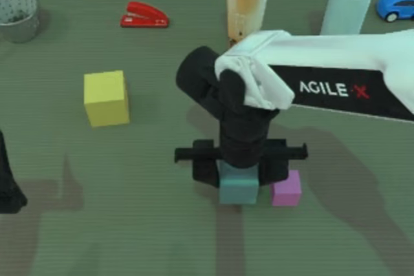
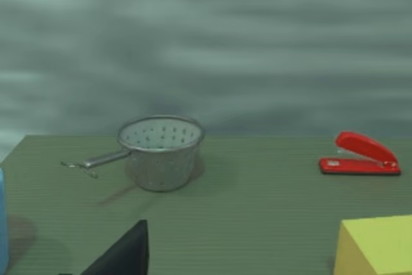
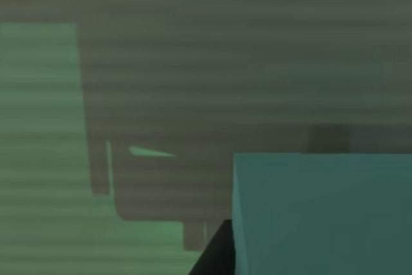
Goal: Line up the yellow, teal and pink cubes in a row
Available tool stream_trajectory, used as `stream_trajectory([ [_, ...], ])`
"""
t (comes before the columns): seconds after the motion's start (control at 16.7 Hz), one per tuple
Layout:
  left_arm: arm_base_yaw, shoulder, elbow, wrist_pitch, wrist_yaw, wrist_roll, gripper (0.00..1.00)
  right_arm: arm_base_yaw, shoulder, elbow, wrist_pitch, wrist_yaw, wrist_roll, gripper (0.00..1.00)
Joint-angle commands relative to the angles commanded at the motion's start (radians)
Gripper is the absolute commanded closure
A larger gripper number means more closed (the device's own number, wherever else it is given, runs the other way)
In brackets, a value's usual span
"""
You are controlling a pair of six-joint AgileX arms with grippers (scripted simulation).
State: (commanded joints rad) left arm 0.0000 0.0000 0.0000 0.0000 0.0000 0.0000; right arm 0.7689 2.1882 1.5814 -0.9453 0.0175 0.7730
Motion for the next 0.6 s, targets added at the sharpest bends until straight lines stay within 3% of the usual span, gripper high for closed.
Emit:
stream_trajectory([
  [0.06, 0.000, 0.000, 0.000, 0.000, 0.000, 0.000, 0.00, 0.000, 0.000, 0.000, 0.000, 0.000, 0.000, 1.00],
  [0.6, 0.000, 0.000, 0.000, 0.000, 0.000, 0.000, 0.00, 0.000, 0.000, 0.000, 0.000, 0.000, 0.000, 0.32],
])
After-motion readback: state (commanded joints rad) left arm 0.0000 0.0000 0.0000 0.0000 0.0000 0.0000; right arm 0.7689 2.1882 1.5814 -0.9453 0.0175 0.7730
